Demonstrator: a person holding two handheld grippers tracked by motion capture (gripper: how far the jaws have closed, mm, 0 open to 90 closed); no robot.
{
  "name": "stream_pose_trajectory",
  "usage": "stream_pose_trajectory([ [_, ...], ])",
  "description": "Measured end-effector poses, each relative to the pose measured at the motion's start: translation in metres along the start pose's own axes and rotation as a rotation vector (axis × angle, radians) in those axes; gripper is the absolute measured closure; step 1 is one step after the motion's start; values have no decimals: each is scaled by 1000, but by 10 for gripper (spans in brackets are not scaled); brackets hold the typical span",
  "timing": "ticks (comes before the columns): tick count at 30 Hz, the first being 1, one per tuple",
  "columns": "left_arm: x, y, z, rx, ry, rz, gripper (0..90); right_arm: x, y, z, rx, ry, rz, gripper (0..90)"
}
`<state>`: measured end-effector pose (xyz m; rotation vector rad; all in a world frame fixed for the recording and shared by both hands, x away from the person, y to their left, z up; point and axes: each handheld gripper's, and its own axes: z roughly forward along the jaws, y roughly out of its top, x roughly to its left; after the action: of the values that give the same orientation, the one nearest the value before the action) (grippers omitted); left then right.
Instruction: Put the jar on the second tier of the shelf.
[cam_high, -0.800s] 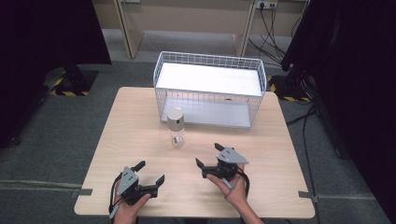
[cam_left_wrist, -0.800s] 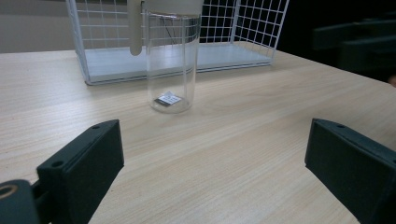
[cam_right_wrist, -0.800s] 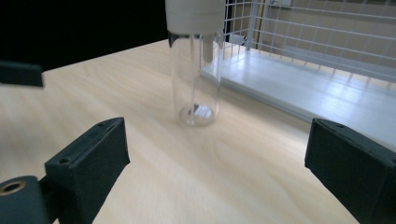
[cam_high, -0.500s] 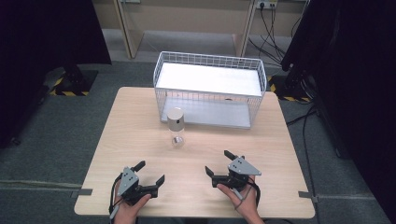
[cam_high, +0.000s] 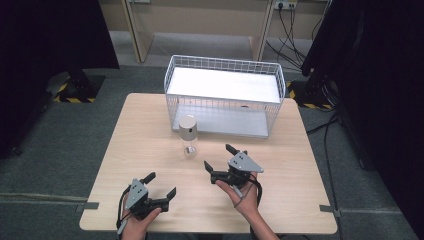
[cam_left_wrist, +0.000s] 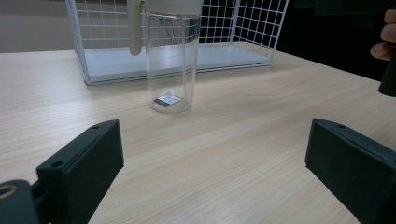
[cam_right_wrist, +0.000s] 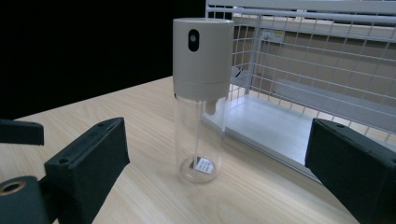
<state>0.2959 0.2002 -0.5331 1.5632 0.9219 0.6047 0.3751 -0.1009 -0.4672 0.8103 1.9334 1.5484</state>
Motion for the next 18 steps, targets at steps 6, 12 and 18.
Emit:
stream_pose_trajectory([
  [6, 0, 0, 0, 1, -1, 3, 39, 1, 7, 17, -2, -6, 3, 71],
  [12, 0, 0, 0, 1, -1, 5, 39, 3, 17, 31, -10, -7, 1, 77],
  [18, -1, 0, 0, 1, -1, 5, 38, 4, 29, 45, -19, -10, -4, 81],
])
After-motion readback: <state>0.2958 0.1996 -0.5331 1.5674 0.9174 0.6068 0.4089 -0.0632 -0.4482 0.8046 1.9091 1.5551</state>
